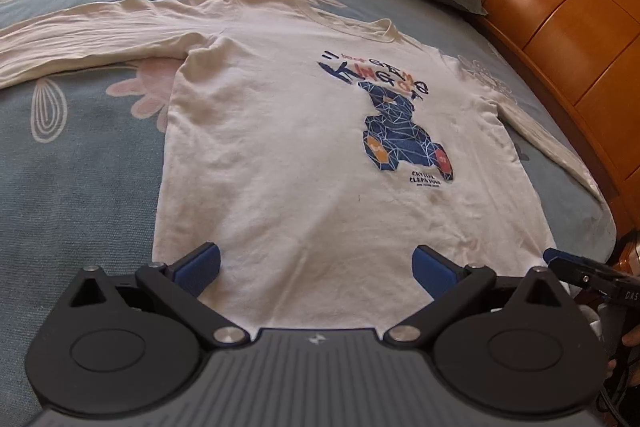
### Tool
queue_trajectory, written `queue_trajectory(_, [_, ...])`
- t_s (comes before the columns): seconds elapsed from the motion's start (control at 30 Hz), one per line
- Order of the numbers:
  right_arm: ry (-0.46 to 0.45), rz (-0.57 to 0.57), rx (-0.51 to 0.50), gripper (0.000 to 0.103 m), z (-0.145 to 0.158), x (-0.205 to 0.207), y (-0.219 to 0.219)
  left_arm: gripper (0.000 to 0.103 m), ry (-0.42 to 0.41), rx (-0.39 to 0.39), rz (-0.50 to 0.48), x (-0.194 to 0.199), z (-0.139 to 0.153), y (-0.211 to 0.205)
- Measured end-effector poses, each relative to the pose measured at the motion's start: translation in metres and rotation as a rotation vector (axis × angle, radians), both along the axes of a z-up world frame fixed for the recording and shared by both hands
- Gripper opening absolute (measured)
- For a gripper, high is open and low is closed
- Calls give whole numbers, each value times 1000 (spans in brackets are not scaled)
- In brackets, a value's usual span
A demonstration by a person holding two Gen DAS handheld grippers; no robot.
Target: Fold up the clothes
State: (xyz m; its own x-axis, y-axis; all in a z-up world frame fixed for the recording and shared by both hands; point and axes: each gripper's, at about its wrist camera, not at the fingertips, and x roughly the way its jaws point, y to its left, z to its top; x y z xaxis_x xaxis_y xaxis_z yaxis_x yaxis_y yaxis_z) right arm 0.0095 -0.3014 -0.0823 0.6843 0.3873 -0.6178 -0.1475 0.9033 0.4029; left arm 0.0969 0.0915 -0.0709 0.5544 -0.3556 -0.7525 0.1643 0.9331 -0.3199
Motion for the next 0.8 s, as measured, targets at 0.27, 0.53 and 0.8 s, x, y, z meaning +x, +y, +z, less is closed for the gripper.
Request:
queue_trajectory(0.27, [-72,3,-120,103,-5,-11,16,102,4,-27,16,4,14,2])
queue_trajectory(0.53, [-90,-2,-155,103,-6,-14,22,102,7,-79,20,24,0,-15])
queue_trajectory(0.8, [-47,-93,-31,103,-2,-9,12,102,-11,-73,75,27,15,-2])
